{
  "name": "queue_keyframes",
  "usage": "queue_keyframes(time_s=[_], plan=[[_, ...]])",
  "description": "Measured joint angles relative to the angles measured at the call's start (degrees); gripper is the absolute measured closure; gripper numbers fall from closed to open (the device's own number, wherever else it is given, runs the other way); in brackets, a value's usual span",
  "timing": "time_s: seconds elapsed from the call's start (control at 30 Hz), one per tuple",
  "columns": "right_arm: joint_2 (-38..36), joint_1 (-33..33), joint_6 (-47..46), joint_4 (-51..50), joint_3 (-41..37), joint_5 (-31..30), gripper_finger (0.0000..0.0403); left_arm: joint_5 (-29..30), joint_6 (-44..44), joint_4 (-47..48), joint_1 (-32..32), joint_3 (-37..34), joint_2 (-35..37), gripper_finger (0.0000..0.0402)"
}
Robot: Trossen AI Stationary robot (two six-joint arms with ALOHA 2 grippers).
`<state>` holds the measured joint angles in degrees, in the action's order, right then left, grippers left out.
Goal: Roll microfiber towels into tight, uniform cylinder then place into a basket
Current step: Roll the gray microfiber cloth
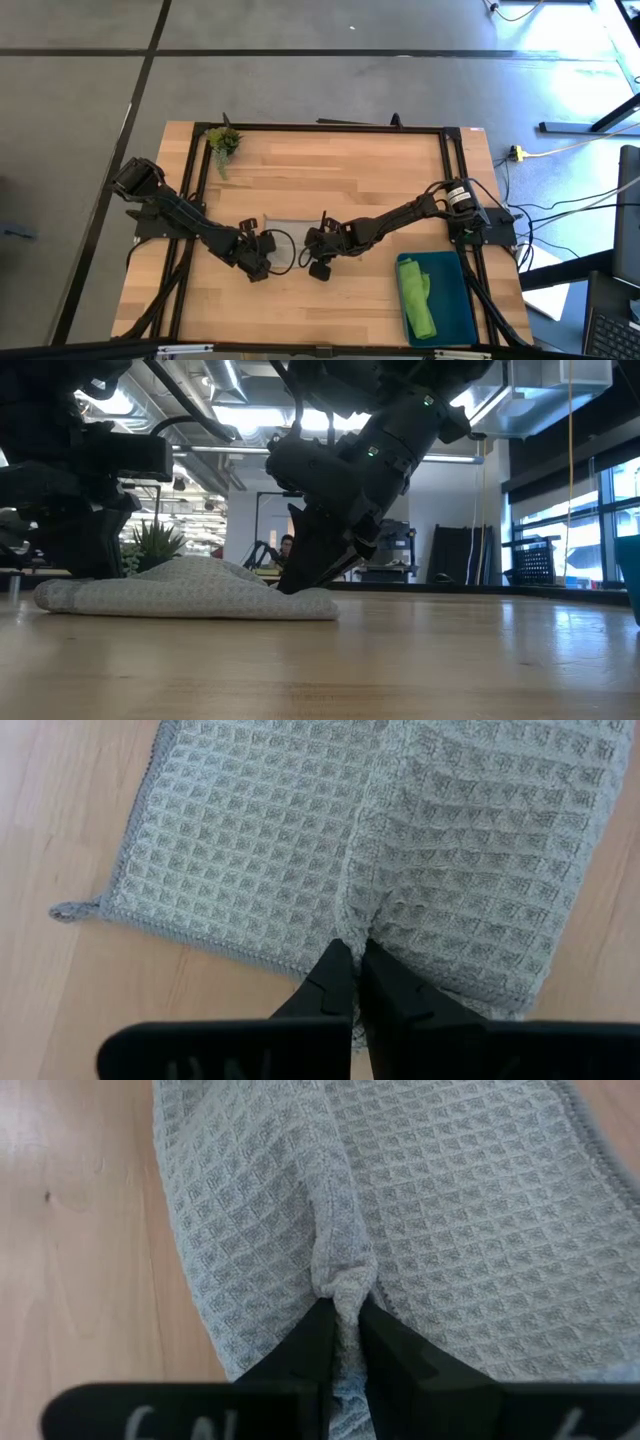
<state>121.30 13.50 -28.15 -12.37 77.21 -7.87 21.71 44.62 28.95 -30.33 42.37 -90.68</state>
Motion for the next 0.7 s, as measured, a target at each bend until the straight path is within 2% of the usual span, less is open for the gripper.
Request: queue_keyframes(time_s=[0.3,0.7], plan=[[0.0,0.0,0.1,0.1,0.0,0.0,0.0344,-0.1,0.0,-0.1,0.0,0.0,0.0,0.0401],[0.0,-0.6,1.5,0.4,0.5,0.6,0.0258,-0.2,-0.1,-0.1,0.0,0.0,0.0,0.0401]])
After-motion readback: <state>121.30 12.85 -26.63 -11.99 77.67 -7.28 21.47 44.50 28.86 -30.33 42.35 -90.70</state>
